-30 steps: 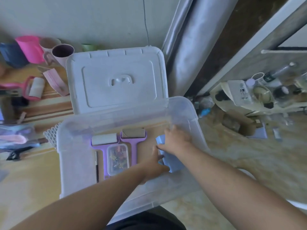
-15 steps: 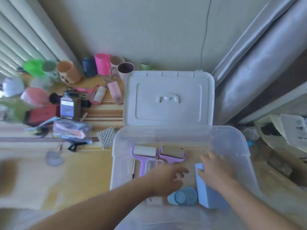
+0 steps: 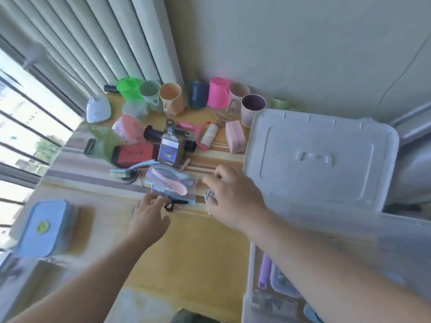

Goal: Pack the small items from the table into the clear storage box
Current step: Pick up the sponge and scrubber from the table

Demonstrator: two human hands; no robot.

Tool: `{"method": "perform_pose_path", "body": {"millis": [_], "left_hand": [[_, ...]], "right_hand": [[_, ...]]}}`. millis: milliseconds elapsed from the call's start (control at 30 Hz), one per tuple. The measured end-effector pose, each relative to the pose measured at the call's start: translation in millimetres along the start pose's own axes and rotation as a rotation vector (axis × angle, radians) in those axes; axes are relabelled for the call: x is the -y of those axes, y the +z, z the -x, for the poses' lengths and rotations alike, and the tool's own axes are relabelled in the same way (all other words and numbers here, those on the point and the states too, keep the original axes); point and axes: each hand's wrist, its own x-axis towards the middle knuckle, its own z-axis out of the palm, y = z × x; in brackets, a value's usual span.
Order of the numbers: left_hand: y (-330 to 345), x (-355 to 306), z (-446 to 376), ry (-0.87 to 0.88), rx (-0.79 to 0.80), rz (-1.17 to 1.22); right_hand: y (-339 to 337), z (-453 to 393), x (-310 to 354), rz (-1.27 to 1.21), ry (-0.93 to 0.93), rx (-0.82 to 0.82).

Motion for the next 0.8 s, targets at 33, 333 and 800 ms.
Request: {"method": "perform_pose_path", "body": {"millis": [33, 333, 800], "left_hand": [[2, 16, -2, -0.053, 0.044, -0.016], [0, 89, -40, -0.120, 0.164, 0.037], [-3, 103, -35, 0.154, 0.370, 0.173]], "right_hand": [[15, -14, 11, 0.031, 0.044, 0.100], [140, -59, 4, 0.068, 0.767, 0.482], [105, -42, 25, 0.075, 0.610, 0.443]]}}
